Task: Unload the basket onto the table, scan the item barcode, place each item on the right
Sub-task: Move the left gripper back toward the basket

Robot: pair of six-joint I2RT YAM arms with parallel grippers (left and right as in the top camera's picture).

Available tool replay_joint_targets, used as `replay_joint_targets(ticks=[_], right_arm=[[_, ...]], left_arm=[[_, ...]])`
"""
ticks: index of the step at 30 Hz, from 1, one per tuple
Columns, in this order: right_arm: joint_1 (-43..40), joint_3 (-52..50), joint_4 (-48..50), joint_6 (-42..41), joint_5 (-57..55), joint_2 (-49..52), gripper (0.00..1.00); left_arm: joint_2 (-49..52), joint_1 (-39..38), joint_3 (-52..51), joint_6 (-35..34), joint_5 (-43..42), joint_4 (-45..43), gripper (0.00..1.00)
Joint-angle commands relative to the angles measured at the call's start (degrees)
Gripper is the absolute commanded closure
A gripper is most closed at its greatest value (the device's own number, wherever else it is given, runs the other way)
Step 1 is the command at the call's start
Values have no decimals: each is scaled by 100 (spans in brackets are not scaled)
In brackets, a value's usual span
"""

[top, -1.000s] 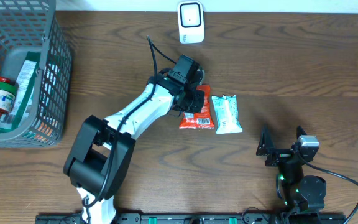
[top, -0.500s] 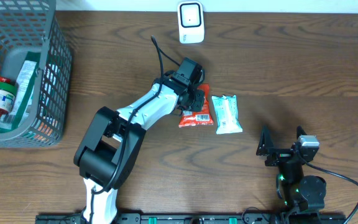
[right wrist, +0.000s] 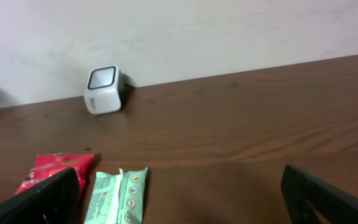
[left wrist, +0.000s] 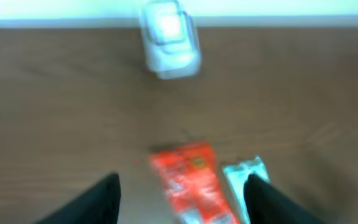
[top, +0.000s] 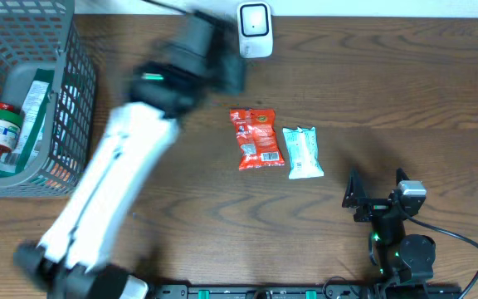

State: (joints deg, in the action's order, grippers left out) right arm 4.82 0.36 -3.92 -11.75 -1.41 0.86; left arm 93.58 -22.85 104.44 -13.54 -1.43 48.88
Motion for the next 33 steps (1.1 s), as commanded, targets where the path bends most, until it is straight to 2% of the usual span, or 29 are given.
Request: replay_joint_targets(ticks=[1,5,11,16,22,33], right_arm=[[-33,-4,-20,-22,2,-11,1],[-33,-4,-22,-22,2,-9,1],[-33,-4,-20,-22,2,-9,1],[-33,-4,-20,-22,2,-9,1],[-33,-4,-20,-22,2,-11,1],[-33,-4,-20,-22,0,-9,1]], left_arm=[[-177,872,820,238,1123,514,33],[-188,2153,1152,511,1180,660,25],[42,4030,1106,610,1180,649,22],[562,5075,1049,643,1178,1207,19],[1353,5495,929,1130,1180,1486,19],[2428,5525,929,1786,1482,1482,19]])
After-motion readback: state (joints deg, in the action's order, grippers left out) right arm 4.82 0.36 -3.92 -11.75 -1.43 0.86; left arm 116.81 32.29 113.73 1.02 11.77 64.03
